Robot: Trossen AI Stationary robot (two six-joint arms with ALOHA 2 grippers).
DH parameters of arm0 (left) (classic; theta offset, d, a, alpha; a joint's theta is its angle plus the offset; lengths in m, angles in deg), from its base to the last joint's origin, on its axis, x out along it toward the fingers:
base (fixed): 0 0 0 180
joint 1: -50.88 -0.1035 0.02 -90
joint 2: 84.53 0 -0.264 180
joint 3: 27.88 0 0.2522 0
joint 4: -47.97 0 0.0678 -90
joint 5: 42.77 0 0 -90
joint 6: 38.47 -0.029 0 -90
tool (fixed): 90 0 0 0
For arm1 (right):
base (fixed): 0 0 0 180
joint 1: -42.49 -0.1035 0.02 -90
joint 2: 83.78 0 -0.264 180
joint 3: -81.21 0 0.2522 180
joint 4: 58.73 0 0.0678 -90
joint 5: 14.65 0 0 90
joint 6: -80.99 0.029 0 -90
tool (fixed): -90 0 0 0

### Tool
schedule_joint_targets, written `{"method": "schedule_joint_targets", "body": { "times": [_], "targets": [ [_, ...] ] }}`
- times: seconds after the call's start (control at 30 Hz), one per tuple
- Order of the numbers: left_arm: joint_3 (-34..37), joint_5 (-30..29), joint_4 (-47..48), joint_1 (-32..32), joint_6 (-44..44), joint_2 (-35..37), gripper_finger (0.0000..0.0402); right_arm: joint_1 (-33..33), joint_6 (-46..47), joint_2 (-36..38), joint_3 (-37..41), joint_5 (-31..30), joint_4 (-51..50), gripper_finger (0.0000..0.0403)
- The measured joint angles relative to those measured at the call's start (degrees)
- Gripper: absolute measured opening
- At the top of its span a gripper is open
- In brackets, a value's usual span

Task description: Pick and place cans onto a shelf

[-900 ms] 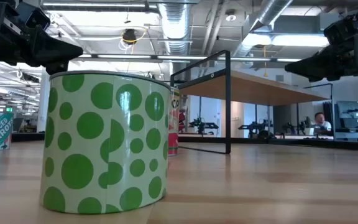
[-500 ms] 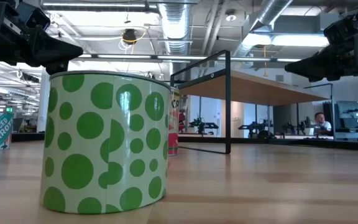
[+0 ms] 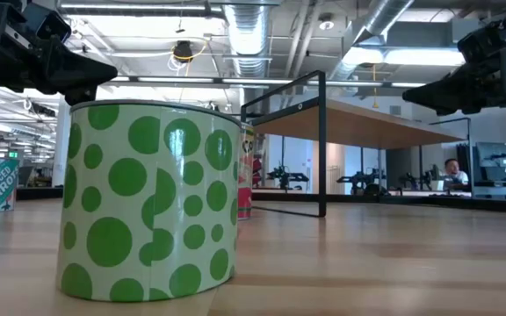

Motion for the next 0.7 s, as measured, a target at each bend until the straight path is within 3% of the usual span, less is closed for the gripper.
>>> {"method": "schedule_joint_targets", "body": {
  "times": [0.33, 0.6, 0.7],
  "targets": [
    [0.0, -0.2, -1.0, 0.0, -0.7, 0.0, 0.0, 0.0, 0.0, 0.0, 0.0, 0.0, 0.0, 0.0076],
    [-0.2, -5.1, -15.3, -0.3, -2.8, -0.3, 0.0, 0.0, 0.0, 0.0, 0.0, 0.0, 0.0, 0.0076],
    [-2.3, -5.9, -14.3, -1.0, -1.0, -2.0, 0.0, 0.0, 0.0, 0.0, 0.0, 0.0, 0.0, 0.0076]
  ]
}}
